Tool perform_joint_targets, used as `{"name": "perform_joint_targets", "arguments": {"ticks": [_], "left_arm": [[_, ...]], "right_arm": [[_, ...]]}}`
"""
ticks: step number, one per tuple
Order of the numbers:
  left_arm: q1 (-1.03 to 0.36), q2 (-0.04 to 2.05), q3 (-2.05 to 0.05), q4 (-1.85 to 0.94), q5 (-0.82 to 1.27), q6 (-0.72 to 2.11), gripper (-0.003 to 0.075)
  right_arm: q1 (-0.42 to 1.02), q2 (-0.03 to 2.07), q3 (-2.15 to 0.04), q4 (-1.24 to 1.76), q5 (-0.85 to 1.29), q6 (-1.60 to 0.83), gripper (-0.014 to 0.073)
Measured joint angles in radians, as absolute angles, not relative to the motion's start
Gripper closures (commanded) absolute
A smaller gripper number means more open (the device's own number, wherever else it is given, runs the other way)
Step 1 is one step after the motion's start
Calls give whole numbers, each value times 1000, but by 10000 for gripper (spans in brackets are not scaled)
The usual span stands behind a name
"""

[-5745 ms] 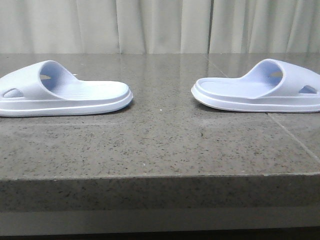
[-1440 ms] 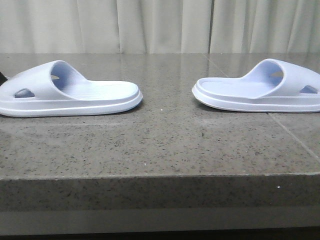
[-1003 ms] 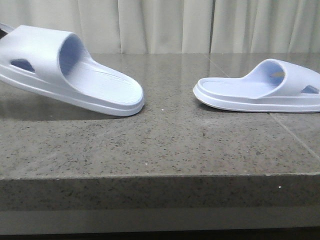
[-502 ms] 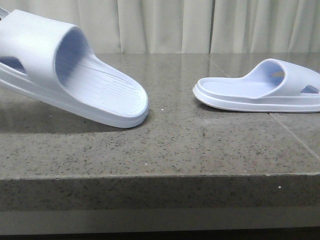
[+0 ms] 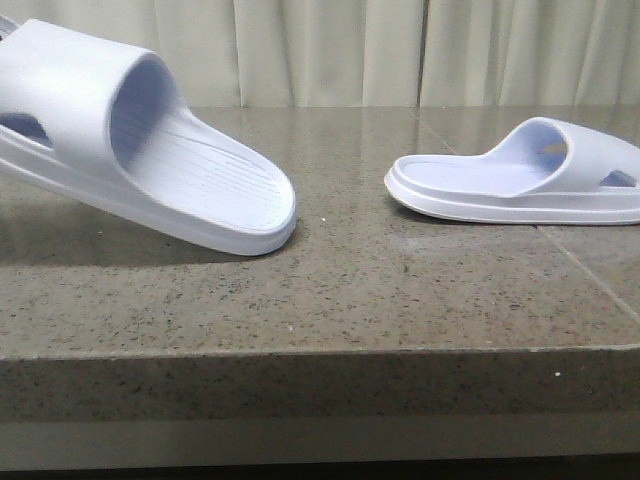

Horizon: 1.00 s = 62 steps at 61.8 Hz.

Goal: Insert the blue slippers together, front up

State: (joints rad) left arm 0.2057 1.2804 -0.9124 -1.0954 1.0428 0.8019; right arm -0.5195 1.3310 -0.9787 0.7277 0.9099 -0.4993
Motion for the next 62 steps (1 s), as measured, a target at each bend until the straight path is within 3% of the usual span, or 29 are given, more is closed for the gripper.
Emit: {"name": "perform_joint_targets", "arguments": {"ticks": [20, 43, 48, 62], "left_arm": [[206, 1280, -912, -1095, 1043, 804, 741], [206, 1280, -912, -1095, 1043, 804, 741], [206, 1280, -912, -1095, 1043, 804, 741], [206, 1280, -912, -1095, 1043, 805, 741]], "right_arm": [[-521, 1559, -985, 1050, 910, -808, 198], [-481, 1710, -992, 1208, 911, -936, 203], [-438, 1717, -994, 1218, 911, -944, 263], [-379, 1729, -996, 1210, 912, -949, 575]]}}
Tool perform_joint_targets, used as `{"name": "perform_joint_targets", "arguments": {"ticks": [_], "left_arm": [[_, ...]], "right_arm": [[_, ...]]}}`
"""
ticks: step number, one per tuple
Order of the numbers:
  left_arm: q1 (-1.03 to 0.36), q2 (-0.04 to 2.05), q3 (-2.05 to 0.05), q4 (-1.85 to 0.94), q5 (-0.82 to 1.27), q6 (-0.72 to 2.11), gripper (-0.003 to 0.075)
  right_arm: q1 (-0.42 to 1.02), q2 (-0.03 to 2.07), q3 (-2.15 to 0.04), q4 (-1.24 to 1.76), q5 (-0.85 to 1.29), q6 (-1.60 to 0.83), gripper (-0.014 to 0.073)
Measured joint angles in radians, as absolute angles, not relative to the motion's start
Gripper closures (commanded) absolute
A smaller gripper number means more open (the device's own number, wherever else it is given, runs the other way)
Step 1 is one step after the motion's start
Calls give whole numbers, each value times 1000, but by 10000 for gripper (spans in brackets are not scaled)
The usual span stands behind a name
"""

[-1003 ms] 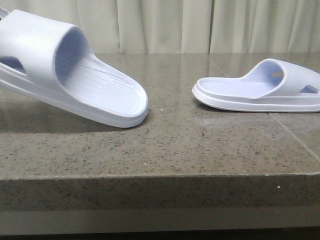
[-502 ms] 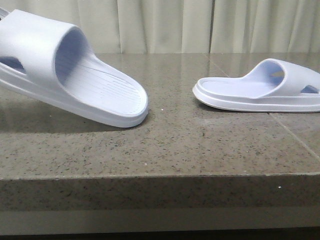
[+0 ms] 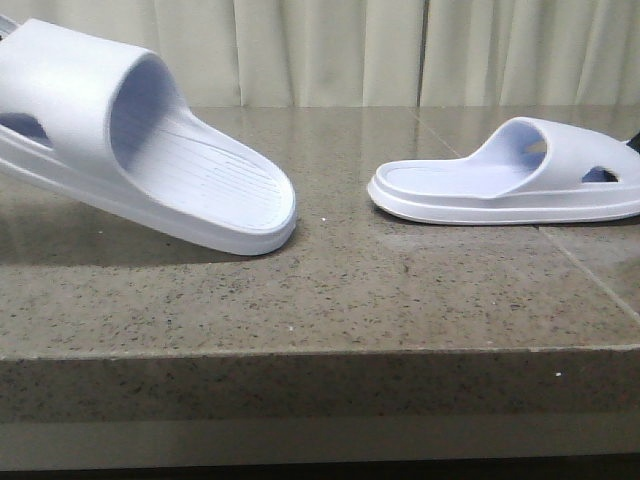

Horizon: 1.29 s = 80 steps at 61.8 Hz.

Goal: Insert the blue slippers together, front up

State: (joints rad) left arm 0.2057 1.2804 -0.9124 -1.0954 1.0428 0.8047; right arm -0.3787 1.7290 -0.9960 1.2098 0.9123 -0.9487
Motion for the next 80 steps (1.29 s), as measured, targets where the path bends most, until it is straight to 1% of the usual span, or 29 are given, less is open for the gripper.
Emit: {"name": "perform_joint_targets", "arguments": {"ticks": [4, 10, 22, 29, 41, 47, 56, 69, 80], "left_arm": [[206, 1280, -912, -1095, 1043, 806, 741], [206, 1280, -912, -1095, 1041, 806, 741], [195, 1280, -886, -1159, 1021, 830, 741], [144, 1280, -844, -1223, 960, 849, 741], [-24, 1284, -800, -1305, 793, 855, 741], [-115, 1323, -800, -1365, 727, 857, 741], [-216, 1406, -800, -1441, 630, 866, 741], [-242, 1530, -812, -1498, 595, 901, 741], [-242, 1572, -832, -1505, 595, 916, 741]], "right_arm": [[-378, 1729, -996, 1210, 919, -947, 650], [-378, 1729, -996, 1218, 930, -947, 716], [-380, 1670, -994, 1220, 939, -945, 709], [-395, 1583, -993, 1227, 954, -936, 709], [-417, 1452, -993, 1275, 971, -912, 709], [-417, 1408, -993, 1281, 987, -893, 709], [-417, 1385, -992, 1281, 1029, -875, 709], [-417, 1385, -948, 1286, 1014, -867, 709], [-386, 1385, -893, 1288, 952, -865, 709]]}}
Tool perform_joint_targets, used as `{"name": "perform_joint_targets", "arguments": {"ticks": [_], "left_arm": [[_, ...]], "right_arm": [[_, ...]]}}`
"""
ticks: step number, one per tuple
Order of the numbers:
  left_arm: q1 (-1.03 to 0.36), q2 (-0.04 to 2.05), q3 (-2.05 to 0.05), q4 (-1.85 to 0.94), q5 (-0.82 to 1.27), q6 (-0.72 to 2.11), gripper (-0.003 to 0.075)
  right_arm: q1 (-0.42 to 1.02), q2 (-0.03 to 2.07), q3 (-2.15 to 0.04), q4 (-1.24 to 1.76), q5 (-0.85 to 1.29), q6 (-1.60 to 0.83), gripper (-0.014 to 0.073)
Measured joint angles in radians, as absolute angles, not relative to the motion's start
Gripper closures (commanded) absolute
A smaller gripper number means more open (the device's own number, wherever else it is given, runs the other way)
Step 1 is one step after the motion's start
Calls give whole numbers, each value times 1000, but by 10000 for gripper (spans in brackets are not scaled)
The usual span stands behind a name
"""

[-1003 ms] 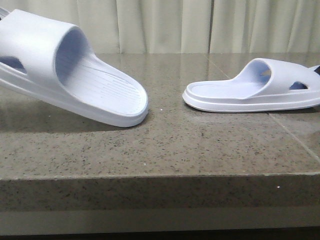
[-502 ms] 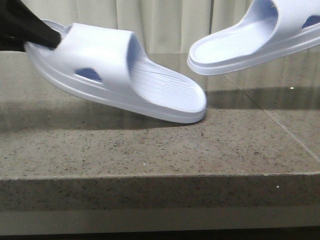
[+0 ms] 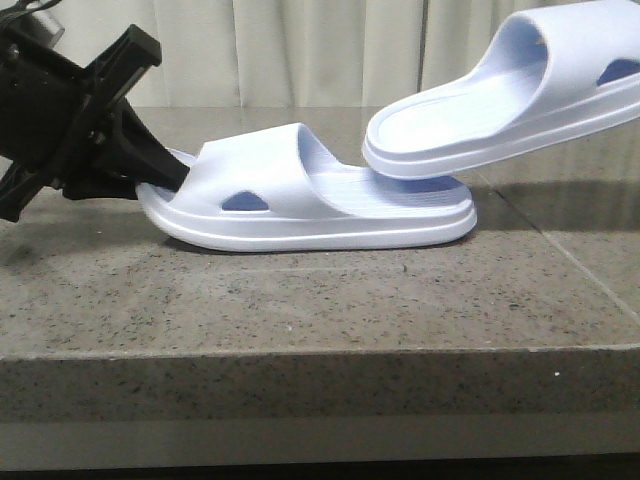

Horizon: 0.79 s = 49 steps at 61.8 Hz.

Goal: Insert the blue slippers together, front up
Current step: 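Lower the right-held slipper onto the left-held slipper, nesting them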

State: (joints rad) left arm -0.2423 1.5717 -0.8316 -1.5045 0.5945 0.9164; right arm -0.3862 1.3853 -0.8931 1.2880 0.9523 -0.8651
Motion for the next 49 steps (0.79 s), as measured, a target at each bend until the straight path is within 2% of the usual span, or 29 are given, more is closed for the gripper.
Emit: {"name": "perform_joint_targets", "arguments": {"ticks": [16, 35, 49], "left_arm": [[-242, 1572, -833, -1506, 595, 919, 741], [-242, 1572, -833, -1500, 583, 921, 741], [-242, 1572, -833, -1488, 562, 922, 741]], "right_arm": [[-202, 1385, -886, 1297, 822, -865, 707], [131, 1385, -785, 1417, 510, -854, 701], [247, 1383, -779, 1439, 351, -852, 701]]}}
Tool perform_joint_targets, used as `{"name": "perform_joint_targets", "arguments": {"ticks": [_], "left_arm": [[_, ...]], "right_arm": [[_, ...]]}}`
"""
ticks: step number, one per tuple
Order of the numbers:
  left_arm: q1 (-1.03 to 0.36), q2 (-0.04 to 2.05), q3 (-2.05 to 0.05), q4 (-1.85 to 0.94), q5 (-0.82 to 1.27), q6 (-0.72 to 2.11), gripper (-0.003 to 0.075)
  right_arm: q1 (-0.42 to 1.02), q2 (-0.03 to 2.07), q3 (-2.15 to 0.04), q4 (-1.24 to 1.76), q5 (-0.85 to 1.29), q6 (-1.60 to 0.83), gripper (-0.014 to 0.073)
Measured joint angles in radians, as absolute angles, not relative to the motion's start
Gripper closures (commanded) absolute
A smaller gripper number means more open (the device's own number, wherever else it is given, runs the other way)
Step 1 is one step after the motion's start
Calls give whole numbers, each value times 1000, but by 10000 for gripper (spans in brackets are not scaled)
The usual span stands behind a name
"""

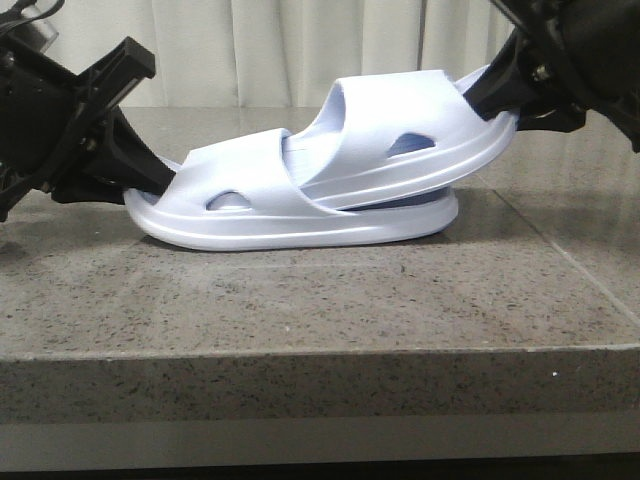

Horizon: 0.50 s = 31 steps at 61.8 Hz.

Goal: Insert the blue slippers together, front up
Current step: 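Lower the right-held slipper onto the left-held slipper, nesting them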

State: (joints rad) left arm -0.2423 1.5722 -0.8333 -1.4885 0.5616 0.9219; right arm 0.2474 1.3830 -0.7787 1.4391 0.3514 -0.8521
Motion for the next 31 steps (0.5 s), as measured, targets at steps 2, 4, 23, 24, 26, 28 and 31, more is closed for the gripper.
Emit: {"name": "perform_joint_targets", "arguments": {"ticks": [2, 4, 23, 24, 26, 28, 31], "left_arm": [[-242, 1572, -833, -1488, 561, 922, 741], [-242, 1572, -833, -1488, 559, 923, 741], [-242, 1572, -833, -1488, 559, 923, 741], [-242, 1572, -833, -1488, 559, 923, 741], [-242, 1572, -833, -1488, 559, 923, 741], [-242, 1572, -833, -1488, 559, 923, 741], [-242, 1572, -833, -1491, 559, 923, 741]], "right_arm": [[249, 1383, -777, 1442, 347, -852, 701], [249, 1383, -778, 1442, 345, -852, 701], [255, 1383, -778, 1425, 330, -851, 505], [255, 1383, -778, 1418, 330, -851, 473], [255, 1383, -778, 1405, 330, -851, 416], [255, 1383, -778, 1393, 330, -850, 372], [242, 1381, -778, 1373, 347, -849, 298]]}}
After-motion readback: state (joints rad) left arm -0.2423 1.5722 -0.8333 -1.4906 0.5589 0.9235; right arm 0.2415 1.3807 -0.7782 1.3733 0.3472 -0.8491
